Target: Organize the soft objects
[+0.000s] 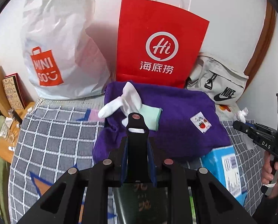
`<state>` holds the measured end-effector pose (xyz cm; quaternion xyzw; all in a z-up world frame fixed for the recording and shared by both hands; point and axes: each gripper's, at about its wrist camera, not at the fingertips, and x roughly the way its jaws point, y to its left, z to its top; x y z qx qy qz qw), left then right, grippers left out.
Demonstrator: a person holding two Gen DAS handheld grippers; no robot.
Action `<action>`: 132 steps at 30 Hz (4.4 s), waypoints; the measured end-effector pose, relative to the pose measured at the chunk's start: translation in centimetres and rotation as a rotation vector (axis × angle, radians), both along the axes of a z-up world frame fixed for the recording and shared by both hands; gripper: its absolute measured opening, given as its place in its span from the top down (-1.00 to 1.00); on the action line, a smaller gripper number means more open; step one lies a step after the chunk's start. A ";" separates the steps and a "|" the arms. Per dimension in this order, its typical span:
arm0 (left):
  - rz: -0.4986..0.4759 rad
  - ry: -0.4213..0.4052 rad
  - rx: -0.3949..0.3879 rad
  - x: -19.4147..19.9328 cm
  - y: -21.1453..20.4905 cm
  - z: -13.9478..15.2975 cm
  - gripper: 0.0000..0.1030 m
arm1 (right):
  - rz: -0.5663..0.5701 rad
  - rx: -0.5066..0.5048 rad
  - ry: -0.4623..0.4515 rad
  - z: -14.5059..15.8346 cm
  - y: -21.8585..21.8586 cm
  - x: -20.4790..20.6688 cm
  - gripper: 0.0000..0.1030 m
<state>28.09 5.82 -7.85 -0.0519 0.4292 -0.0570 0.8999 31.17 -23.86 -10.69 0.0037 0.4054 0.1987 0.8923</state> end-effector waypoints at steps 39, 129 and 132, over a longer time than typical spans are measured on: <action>-0.047 0.177 0.014 10.8 -1.8 -7.3 0.60 | 0.074 -0.036 0.241 -8.4 1.5 7.3 0.42; 0.095 0.217 -0.186 -17.0 7.6 -8.2 -0.04 | 0.406 -0.551 -0.166 -7.5 18.6 -22.5 0.01; 0.096 0.220 -0.183 -17.0 7.7 -8.3 -0.04 | 0.396 -0.522 -0.171 -7.1 18.1 -22.4 0.26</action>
